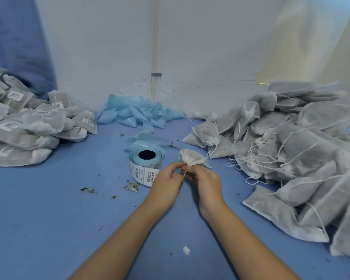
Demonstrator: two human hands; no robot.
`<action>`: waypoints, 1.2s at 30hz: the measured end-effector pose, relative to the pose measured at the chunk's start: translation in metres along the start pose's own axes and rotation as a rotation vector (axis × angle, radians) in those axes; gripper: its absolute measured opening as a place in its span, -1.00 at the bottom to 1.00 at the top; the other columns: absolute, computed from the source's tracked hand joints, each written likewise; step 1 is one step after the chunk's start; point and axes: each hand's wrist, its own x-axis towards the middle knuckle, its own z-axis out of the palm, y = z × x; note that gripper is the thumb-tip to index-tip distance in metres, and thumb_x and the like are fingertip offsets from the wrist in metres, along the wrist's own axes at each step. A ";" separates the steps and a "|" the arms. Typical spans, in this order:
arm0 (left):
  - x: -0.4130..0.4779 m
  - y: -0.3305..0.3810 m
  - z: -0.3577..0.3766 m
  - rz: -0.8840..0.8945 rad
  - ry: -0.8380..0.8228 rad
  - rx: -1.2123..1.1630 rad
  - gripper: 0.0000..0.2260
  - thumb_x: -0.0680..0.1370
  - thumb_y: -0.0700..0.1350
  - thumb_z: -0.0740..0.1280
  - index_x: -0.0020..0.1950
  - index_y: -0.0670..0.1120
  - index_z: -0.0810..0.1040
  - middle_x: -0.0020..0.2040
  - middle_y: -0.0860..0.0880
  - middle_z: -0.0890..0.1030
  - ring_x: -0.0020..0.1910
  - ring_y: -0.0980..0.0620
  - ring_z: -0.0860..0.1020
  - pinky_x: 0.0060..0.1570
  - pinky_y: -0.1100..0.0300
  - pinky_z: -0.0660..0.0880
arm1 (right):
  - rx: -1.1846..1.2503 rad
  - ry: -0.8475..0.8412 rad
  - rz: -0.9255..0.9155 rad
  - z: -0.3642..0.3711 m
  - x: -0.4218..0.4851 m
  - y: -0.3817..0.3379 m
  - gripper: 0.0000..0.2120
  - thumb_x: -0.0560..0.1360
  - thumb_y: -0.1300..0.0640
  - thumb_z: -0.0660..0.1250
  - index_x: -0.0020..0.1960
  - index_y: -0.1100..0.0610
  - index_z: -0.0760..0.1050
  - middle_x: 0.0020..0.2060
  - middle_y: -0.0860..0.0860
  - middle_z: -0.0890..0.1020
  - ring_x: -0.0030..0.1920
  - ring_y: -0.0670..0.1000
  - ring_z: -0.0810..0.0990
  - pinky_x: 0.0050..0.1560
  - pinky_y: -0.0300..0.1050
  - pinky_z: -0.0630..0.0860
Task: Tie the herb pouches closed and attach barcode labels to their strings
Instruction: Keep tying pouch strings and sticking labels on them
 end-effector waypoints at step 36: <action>-0.013 -0.004 0.005 0.396 0.086 0.372 -0.90 0.63 -0.15 0.18 -0.02 0.00 0.47 -0.20 0.12 0.53 -0.27 0.18 0.49 -0.21 0.25 0.39 | -1.044 0.044 -0.709 -0.010 -0.009 -0.001 -0.48 0.44 0.38 0.23 0.38 0.11 0.43 0.37 -0.07 0.45 0.37 -0.03 0.32 0.32 -0.23 0.21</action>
